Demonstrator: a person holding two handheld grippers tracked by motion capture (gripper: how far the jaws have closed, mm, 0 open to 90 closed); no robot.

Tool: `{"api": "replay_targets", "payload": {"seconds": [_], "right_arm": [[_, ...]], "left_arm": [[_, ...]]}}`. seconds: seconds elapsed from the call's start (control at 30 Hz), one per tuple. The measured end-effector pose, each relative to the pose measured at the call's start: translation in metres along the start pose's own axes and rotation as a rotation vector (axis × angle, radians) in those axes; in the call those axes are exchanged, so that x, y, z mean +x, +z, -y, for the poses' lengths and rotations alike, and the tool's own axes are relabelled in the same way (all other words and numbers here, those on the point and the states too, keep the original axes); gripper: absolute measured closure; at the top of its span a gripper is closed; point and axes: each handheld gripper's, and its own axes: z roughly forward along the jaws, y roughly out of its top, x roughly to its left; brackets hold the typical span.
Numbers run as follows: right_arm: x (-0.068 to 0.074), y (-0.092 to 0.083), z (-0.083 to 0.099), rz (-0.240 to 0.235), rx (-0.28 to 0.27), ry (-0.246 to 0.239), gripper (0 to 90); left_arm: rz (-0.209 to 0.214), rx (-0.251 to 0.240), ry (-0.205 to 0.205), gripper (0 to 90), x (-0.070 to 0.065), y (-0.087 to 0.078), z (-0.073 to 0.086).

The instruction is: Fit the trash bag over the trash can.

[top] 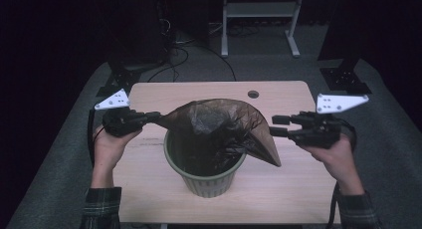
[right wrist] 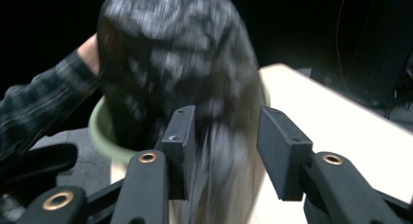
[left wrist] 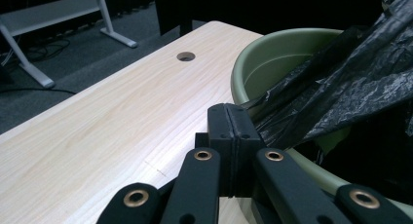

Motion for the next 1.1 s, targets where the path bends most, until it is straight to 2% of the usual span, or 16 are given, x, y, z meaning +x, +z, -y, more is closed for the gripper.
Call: {"api": "replay_targets", "payload": {"seconds": [0.17, 0.3, 0.33, 0.37, 0.4, 0.43, 0.47, 0.6, 0.7, 0.77, 0.93, 1.1], "right_arm": [[-0.012, 0.030, -0.025, -0.019, -0.012, 0.000, 55.9], [-0.025, 0.041, -0.031, -0.022, -0.014, 0.030, 52.9], [-0.027, 0.043, -0.031, -0.018, -0.007, 0.039, 55.1], [-0.031, 0.046, -0.030, -0.052, 0.010, 0.059, 66.2], [-0.030, 0.047, -0.029, -0.064, 0.022, 0.060, 75.0], [-0.028, 0.047, -0.029, -0.062, 0.024, 0.051, 83.6], [-0.023, 0.046, -0.027, -0.087, 0.023, 0.036, 89.5], [0.007, 0.043, -0.020, -0.162, 0.043, -0.017, 90.0], [0.030, 0.041, -0.006, -0.216, 0.049, -0.042, 90.0], [0.043, 0.042, 0.004, -0.231, 0.067, -0.066, 90.0], [0.067, 0.058, 0.036, -0.319, 0.128, -0.058, 90.0], [0.093, 0.080, 0.062, -0.384, 0.210, -0.080, 90.0]], "left_arm": [[0.006, -0.001, 0.000, 89.9, 0.001, 0.001, 0.000], [0.009, -0.002, -0.004, 89.9, 0.002, 0.002, 0.000], [0.011, -0.003, -0.007, 89.9, 0.002, 0.002, 0.000], [0.012, -0.003, -0.006, 89.8, 0.002, 0.002, 0.000], [0.011, -0.001, -0.005, 89.9, 0.002, 0.003, 0.000], [0.010, 0.003, -0.002, 89.9, 0.001, 0.003, 0.000], [0.012, 0.002, -0.003, 89.9, 0.001, 0.004, 0.001], [0.011, 0.006, -0.006, 89.9, 0.000, 0.004, 0.002], [0.009, 0.010, -0.006, 89.9, -0.001, 0.003, 0.005], [0.010, 0.014, -0.007, 89.9, -0.002, 0.003, 0.008], [0.009, 0.023, -0.010, 89.9, -0.005, 0.004, 0.013], [0.005, 0.018, -0.012, 89.9, -0.005, 0.001, 0.016]]}}
